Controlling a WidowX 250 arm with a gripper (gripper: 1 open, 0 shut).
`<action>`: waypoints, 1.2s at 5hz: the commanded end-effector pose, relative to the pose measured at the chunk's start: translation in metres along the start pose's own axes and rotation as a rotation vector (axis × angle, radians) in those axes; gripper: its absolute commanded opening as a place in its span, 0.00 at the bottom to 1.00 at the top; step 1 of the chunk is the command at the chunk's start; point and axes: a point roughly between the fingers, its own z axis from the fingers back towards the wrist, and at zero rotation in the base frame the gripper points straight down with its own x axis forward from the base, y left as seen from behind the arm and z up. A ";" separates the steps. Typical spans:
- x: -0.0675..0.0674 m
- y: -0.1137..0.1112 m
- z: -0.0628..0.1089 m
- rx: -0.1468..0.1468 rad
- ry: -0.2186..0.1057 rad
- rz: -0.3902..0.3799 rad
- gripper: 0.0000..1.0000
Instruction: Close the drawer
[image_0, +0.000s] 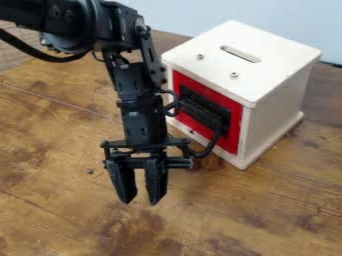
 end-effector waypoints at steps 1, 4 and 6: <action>0.012 0.008 0.022 -0.005 -0.080 0.013 1.00; 0.018 0.013 0.029 -0.006 -0.106 0.019 1.00; 0.020 0.015 0.035 -0.008 -0.124 0.018 1.00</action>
